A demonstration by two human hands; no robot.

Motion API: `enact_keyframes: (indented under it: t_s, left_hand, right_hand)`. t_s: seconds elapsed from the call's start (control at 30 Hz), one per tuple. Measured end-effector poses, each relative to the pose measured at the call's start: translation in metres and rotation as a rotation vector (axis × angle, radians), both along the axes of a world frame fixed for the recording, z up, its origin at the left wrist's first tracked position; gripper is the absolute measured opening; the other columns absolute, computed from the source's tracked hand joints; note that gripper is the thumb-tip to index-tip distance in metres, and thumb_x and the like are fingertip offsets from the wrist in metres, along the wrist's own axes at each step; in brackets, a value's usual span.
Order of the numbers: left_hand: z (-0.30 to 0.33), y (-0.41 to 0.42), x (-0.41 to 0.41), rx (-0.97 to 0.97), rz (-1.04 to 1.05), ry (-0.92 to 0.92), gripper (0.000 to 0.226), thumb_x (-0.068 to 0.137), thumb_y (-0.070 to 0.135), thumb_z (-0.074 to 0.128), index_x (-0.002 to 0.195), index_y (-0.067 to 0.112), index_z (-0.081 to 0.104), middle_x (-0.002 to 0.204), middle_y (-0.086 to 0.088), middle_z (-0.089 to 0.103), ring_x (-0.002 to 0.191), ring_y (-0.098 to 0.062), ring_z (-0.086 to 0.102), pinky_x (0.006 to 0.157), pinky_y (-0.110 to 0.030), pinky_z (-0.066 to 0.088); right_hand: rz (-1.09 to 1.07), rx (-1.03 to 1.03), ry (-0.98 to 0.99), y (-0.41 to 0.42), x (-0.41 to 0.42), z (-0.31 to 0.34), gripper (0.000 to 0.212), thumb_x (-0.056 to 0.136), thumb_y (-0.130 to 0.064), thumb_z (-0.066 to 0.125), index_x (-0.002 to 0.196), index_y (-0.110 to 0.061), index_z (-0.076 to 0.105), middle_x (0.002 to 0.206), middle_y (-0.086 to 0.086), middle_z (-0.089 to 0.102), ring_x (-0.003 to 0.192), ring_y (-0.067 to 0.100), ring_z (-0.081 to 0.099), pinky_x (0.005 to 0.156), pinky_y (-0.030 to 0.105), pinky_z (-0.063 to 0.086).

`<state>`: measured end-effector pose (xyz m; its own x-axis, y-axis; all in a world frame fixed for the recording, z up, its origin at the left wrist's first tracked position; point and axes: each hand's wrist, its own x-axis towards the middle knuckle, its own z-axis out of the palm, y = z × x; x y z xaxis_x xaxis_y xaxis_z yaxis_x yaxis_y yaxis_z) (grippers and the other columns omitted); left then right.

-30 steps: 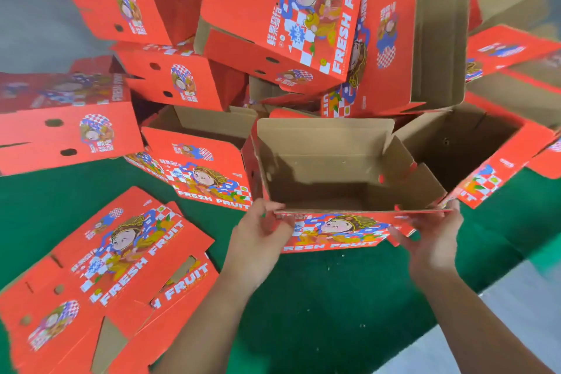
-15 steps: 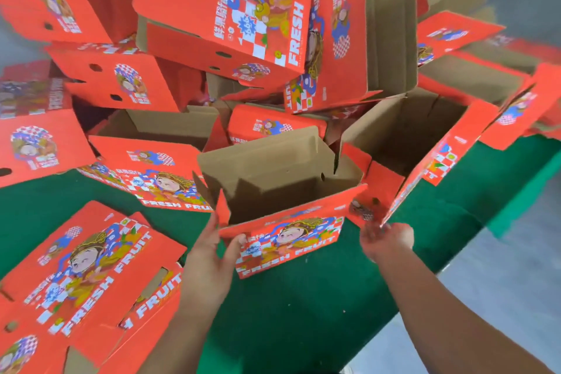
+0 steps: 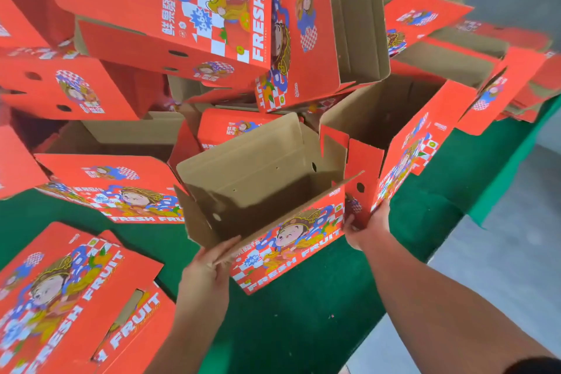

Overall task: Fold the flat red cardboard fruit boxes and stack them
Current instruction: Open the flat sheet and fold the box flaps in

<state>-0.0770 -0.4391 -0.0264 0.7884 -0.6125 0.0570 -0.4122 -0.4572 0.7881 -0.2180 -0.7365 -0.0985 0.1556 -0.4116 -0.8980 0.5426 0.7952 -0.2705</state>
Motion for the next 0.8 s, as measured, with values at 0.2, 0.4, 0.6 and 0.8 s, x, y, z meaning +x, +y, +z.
enact_keyframes:
  t_s: [0.2,0.4,0.6,0.8]
  left_hand:
    - [0.003,-0.004,0.001,-0.079,-0.02,-0.043,0.078,0.09,-0.018,0.06,0.108,0.057,0.071,0.109,0.021,0.067,0.1,0.018,0.059,0.08,0.001,0.039]
    - [-0.001,0.001,0.008,-0.085,-0.01,-0.025,0.072,0.09,-0.018,0.062,0.109,0.049,0.076,0.099,0.011,0.07,0.094,0.009,0.063,0.076,-0.004,0.042]
    - [-0.003,0.004,0.001,-0.079,0.002,-0.034,0.068,0.087,-0.019,0.066,0.124,0.038,0.065,0.096,0.006,0.067,0.091,0.014,0.061,0.078,-0.002,0.041]
    - [0.002,0.008,0.007,-0.076,0.01,-0.022,0.083,0.089,-0.018,0.065,0.113,0.061,0.07,0.095,0.009,0.065,0.093,0.005,0.063,0.079,-0.003,0.041]
  right_hand:
    - [-0.053,-0.097,0.068,-0.007,0.005,-0.012,0.075,0.072,-0.089,0.061,0.106,-0.023,0.066,0.082,0.003,0.074,0.049,0.021,0.066,0.048,0.019,0.051]
    - [-0.087,-0.223,0.251,0.002,0.005,-0.028,0.066,0.081,-0.08,0.061,0.091,-0.015,0.06,0.079,0.006,0.067,0.044,0.017,0.054,0.045,0.022,0.048]
    - [-0.047,-0.367,0.318,0.005,0.021,-0.028,0.057,0.094,-0.068,0.055,0.083,-0.012,0.056,0.061,0.007,0.059,0.037,0.015,0.048,0.042,0.022,0.041]
    - [-0.077,-0.38,0.311,-0.001,0.019,-0.035,0.055,0.095,-0.066,0.057,0.085,-0.012,0.059,0.067,0.011,0.064,0.04,0.02,0.054,0.042,0.023,0.045]
